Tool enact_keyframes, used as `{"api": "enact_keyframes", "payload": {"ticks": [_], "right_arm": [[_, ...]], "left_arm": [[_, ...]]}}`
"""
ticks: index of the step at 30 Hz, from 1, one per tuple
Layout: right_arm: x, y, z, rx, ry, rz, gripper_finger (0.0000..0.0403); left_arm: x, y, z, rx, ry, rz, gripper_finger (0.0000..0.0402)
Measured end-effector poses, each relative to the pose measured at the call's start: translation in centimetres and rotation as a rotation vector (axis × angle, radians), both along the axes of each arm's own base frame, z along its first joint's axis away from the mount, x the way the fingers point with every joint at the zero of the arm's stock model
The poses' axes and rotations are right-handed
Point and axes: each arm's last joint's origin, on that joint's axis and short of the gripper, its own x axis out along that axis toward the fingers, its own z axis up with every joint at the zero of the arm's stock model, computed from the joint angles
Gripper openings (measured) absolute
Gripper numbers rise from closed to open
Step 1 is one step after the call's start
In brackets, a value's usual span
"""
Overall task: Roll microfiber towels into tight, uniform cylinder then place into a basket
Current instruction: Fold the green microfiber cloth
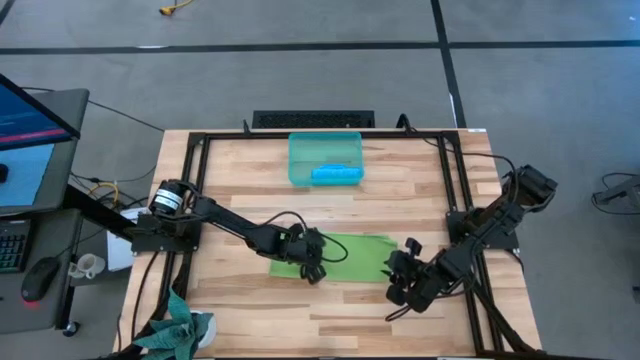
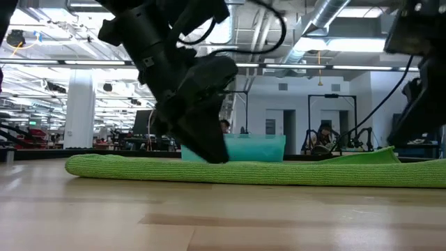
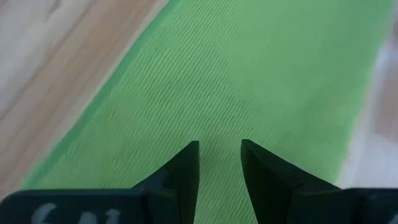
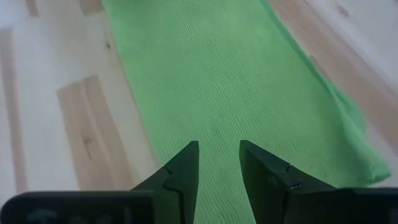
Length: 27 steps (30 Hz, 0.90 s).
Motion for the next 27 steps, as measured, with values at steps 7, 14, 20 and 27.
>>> {"api": "enact_keyframes", "payload": {"ticks": [7,14,20,27], "right_arm": [[0.0,-1.0,-1.1,0.034,0.028,-0.021,0.0136],[-0.2,-2.3,-2.3,0.077,0.068,-0.049,0.0131],[-0.3,-3.7,-3.1,0.067,0.089,-0.117,0.0121],[0.6,-7.0,-3.6,-0.009,0.118,-0.217,0.0114]], "left_arm": [[-0.9,0.2,-0.5,-0.014,0.102,0.070,0.0109],[-1.2,0.3,-0.6,-0.004,0.121,0.103,0.0109],[-1.2,0.3,-0.6,-0.040,0.122,0.129,0.0109],[-1.3,-0.6,-0.5,-0.119,0.119,0.155,0.0109]]}}
